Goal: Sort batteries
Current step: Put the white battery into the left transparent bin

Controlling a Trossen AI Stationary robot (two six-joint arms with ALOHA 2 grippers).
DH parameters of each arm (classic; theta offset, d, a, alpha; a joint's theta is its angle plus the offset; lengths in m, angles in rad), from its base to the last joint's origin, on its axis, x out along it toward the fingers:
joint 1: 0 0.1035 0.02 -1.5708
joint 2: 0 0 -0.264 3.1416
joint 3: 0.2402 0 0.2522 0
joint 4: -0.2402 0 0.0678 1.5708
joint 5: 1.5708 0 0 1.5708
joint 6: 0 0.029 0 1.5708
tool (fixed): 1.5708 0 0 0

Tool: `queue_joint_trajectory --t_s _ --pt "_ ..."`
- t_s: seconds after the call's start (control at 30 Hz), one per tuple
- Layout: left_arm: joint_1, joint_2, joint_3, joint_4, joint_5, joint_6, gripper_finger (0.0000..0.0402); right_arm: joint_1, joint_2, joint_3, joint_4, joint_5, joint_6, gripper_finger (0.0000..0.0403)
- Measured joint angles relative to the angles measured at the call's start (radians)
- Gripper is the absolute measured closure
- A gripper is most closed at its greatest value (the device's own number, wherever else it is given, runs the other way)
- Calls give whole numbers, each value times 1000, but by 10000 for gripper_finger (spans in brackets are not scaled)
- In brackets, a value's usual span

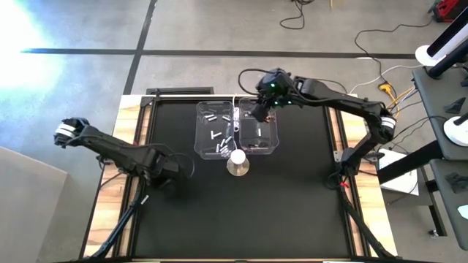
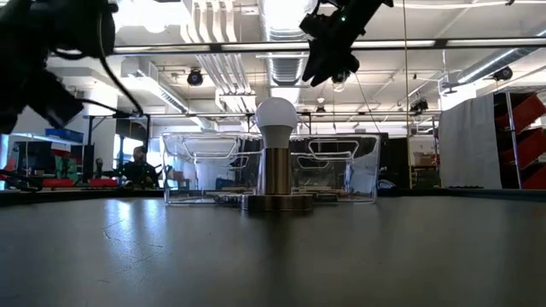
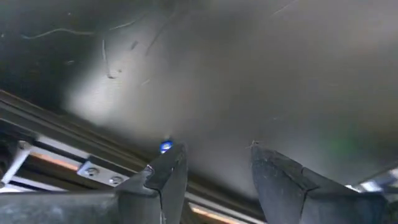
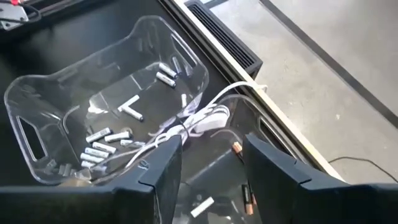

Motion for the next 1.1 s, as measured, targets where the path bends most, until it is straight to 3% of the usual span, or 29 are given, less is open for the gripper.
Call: queue_joint_trajectory --t_s 0.57,1.1 --pt "-18 274 -58 20 198 211 247 9 22 -2 -8 -1 27 258" --pt "-41 487 -86 119 223 304 248 9 23 -3 -49 -2 51 243"
